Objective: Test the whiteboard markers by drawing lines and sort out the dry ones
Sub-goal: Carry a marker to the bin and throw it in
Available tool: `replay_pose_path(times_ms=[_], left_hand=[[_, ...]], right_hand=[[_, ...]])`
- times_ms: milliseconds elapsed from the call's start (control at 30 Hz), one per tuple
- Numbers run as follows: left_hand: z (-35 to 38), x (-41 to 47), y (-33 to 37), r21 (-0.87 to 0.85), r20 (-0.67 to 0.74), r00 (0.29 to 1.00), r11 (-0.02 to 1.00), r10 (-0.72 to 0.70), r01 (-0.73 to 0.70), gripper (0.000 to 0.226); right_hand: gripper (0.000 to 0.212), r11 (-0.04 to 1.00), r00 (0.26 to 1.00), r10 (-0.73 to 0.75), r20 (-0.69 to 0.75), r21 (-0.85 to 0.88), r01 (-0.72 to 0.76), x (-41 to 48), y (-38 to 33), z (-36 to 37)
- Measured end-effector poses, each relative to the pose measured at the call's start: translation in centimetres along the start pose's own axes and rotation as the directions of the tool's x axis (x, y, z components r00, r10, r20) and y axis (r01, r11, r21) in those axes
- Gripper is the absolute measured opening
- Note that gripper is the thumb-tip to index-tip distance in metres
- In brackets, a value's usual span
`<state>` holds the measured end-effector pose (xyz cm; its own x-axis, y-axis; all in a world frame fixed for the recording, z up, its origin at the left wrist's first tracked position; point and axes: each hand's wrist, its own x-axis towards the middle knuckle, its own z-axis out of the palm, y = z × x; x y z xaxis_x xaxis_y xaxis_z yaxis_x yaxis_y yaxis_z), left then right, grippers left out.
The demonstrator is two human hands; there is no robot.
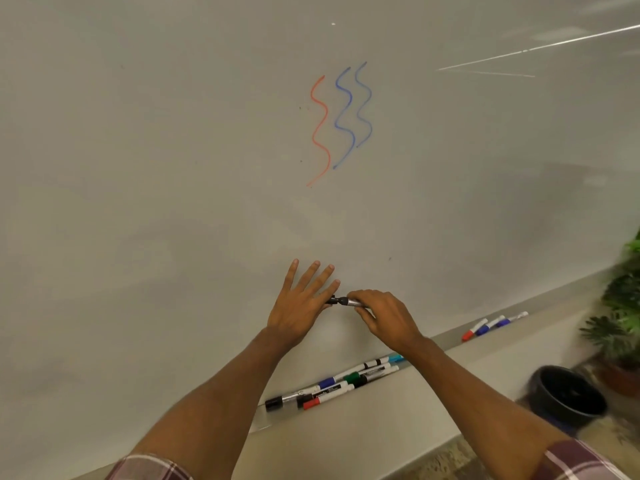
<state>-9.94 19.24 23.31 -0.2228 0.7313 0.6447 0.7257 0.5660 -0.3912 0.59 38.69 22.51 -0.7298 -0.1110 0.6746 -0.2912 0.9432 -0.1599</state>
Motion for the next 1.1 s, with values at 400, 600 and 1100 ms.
replay_pose_path(times_ms=[400, 600, 1100], left_hand=[[3.3, 0.7, 9.9, -0.233, 0.221, 0.966, 0.969, 0.132, -0.079, 0.054], [5.5, 2.2, 16.1, -0.375, 0.304, 0.926, 0.922, 0.224, -0.1, 0.046], [9.8, 8.5, 33.7, -0.552, 0.332, 0.859, 0.819, 0.391, -0.159, 0.03]], right_hand=[[0.028, 0.976, 0.974, 0.217, 0.067, 0.017, -0.219, -10.0, 3.5, -0.7], [0.026, 0.937, 0.937, 0.346, 0.057, 0.039, -0.348, -15.2, 6.6, -2.4], [0.021, 0.759, 0.747, 0.636, 0.195, 0.018, -0.651, -27.2, 17.3, -9.2]])
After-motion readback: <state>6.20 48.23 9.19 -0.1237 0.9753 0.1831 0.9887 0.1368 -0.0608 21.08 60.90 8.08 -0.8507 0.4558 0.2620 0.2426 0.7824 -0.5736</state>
